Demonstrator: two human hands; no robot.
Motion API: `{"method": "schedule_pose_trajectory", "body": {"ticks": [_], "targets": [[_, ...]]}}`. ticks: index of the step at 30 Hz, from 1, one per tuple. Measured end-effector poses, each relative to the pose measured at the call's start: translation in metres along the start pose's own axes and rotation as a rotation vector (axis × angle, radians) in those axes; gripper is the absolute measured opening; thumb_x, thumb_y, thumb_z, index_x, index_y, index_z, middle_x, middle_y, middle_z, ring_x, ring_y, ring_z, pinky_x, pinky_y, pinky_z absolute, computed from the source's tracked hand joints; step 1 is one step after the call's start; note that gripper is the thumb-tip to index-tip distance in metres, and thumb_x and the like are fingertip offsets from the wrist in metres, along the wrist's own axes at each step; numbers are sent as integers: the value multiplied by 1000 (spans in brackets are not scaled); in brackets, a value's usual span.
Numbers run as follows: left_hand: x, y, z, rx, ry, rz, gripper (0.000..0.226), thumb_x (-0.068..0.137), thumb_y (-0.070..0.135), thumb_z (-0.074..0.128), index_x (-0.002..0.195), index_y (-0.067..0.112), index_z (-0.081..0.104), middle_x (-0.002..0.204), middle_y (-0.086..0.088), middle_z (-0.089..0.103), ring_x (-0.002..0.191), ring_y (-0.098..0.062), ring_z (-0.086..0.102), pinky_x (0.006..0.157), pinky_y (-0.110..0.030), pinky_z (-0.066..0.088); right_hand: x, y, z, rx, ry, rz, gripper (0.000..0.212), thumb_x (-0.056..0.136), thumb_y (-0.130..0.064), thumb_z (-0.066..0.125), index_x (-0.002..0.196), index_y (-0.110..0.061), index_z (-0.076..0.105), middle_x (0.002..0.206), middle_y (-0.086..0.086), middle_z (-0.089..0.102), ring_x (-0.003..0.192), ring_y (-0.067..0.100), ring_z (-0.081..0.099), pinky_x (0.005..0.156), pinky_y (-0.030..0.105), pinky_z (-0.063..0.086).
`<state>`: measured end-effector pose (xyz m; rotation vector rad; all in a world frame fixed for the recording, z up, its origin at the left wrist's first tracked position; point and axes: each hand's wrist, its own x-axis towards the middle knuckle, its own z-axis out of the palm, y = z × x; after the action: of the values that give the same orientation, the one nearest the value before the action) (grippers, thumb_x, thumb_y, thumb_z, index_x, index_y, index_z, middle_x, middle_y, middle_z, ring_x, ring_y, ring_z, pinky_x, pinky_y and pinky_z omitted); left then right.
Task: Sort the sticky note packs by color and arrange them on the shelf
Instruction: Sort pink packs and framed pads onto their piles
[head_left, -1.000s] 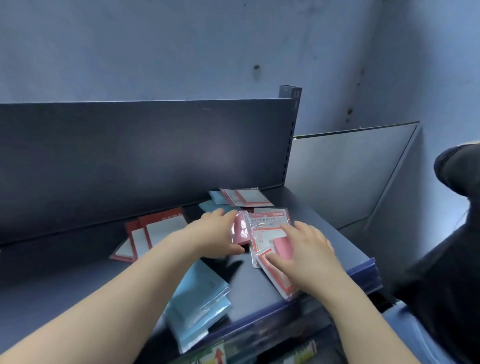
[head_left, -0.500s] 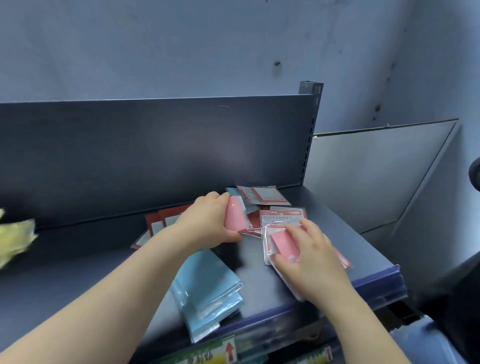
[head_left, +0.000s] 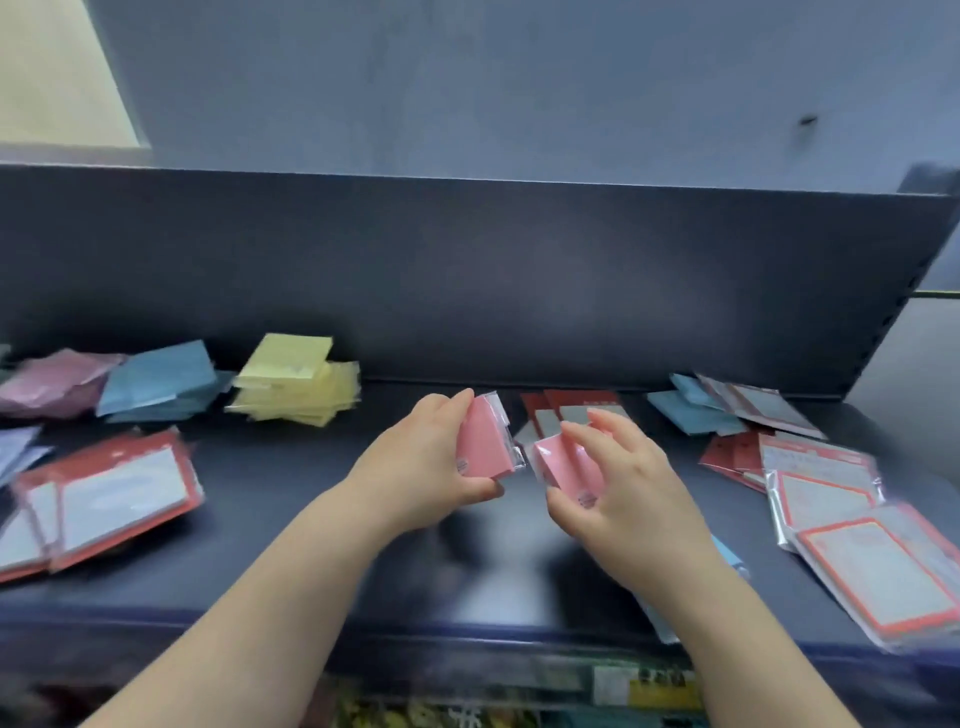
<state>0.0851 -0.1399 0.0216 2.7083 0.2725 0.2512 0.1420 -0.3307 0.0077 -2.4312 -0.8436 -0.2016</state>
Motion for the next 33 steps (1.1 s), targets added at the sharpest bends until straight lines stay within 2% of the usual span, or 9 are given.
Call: {"method": "schedule_pose_trajectory", "body": {"ticks": [7,17,23,28,33], "targets": [[-77,-123,-63,0,67,-91,102,73,53,71,151,24,13,145,6,30,129,-14,38,104,-33,37,12,-127,72,22,-70,-117,61,81,-36,63,139,-31,44,149,-12,30,136,9,28,103,21,27],[-184,-289,-158,2,196,-330,101,73,51,72,151,24,14,152,4,26,136,-15,30,111,-30,28,43,-300,162,49,-187,-252,60,80,-38,64,137,-30,46,148,-10,32,134,12,34,105,26,32],[-199,-334,-178,6,218,-431,104,73,53,72,152,24,11,152,5,24,138,-15,28,111,-29,25,81,-353,191,20,-242,-311,61,79,-43,64,136,-27,48,147,-5,35,133,13,36,105,24,29],[-185,-353,-189,46,240,-484,102,74,53,71,152,24,10,152,5,23,136,-16,30,109,-30,29,126,-378,214,-2,-272,-386,57,81,-40,60,135,-28,47,145,-8,36,129,15,39,101,28,37],[-169,-368,-209,117,238,-540,102,76,55,68,152,25,7,152,8,21,136,-16,29,109,-32,30,176,-400,244,-40,-355,-431,46,84,-45,57,125,-23,55,138,-3,41,121,24,45,91,31,44]]}}
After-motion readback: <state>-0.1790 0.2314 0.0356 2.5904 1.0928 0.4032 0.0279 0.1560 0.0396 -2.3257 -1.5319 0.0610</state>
